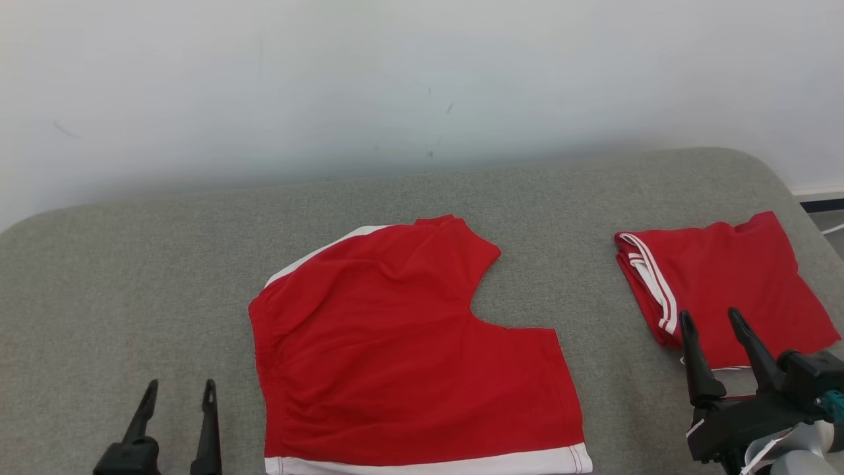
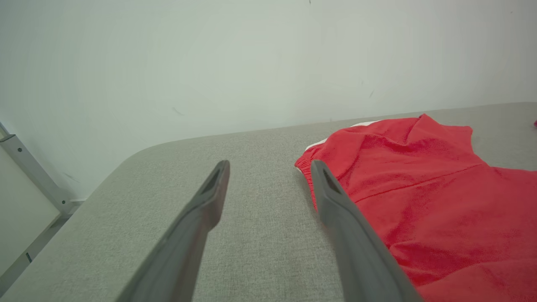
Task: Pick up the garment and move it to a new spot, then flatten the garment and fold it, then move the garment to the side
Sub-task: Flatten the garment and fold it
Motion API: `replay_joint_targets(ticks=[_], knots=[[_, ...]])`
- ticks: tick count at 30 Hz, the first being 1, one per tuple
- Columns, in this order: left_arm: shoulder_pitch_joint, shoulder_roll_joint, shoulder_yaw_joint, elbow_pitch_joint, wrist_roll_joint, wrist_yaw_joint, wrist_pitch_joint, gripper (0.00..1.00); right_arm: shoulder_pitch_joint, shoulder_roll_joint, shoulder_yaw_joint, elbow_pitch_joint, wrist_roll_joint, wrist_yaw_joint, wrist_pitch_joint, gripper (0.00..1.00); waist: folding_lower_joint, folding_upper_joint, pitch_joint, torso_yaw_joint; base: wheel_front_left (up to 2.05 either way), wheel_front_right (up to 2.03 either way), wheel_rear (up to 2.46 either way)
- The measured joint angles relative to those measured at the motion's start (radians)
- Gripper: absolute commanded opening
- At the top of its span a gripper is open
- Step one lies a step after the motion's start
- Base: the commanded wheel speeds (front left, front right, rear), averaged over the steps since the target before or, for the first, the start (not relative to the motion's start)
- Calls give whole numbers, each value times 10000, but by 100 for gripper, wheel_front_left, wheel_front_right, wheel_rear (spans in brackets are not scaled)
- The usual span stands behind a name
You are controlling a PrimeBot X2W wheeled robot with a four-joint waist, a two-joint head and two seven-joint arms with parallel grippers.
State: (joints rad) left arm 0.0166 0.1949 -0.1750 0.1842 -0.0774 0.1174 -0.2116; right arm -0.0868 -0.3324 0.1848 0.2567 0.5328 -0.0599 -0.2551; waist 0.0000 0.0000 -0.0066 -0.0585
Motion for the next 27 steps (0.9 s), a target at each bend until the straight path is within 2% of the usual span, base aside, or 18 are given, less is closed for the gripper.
replay_joint_targets(ticks=[16, 20, 23, 27], knots=[[236, 159, -311, -102, -73, -476, 1189, 100, 3, 100, -40, 284, -75, 161, 0, 100, 0, 0, -106, 167, 0, 0, 0], [240, 178, -313, -226, -100, -477, 1409, 100, 16, 100, -42, 297, -98, 205, 0, 100, 0, 0, -121, 171, 0, 0, 0], [244, 157, -571, -337, -111, -698, 1699, 100, 293, 63, -127, 360, -17, 355, 12, 100, 0, 0, -137, 223, 0, 0, 0], [624, 313, -1035, -397, -211, -1344, 2349, 100, 460, -13, 4, 372, 259, 759, 422, 100, -1, 0, -166, 277, 0, 0, 0]])
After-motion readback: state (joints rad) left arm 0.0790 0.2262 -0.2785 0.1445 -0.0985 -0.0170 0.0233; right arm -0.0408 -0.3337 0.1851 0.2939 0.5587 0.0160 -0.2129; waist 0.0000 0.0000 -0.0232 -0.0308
